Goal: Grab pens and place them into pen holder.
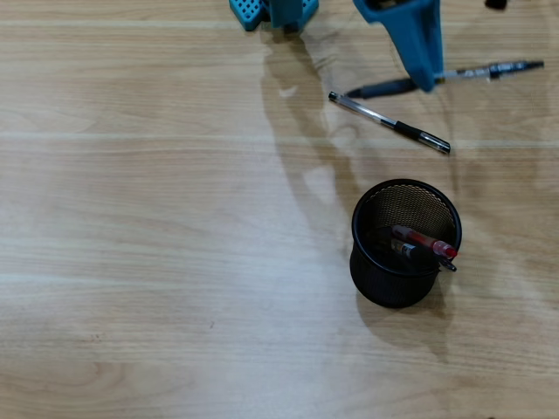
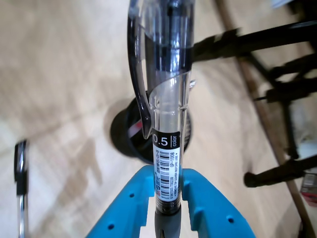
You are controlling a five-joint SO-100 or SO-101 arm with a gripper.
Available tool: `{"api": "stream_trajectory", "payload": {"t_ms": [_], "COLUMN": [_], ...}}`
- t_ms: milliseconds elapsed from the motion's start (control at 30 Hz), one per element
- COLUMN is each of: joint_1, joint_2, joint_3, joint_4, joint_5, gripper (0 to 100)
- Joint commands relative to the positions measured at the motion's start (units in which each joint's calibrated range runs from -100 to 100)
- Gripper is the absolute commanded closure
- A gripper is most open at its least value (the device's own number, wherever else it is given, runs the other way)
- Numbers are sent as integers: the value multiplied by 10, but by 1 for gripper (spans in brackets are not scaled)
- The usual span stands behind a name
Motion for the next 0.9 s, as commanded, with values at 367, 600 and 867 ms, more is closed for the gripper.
{"api": "stream_trajectory", "payload": {"t_ms": [367,600,867], "joint_1": [12,27,61], "joint_2": [-55,-55,-57], "joint_3": [106,300,442], "joint_4": [-465,-682,-787], "joint_5": [-103,-169,-197], "gripper": [98,98,98]}}
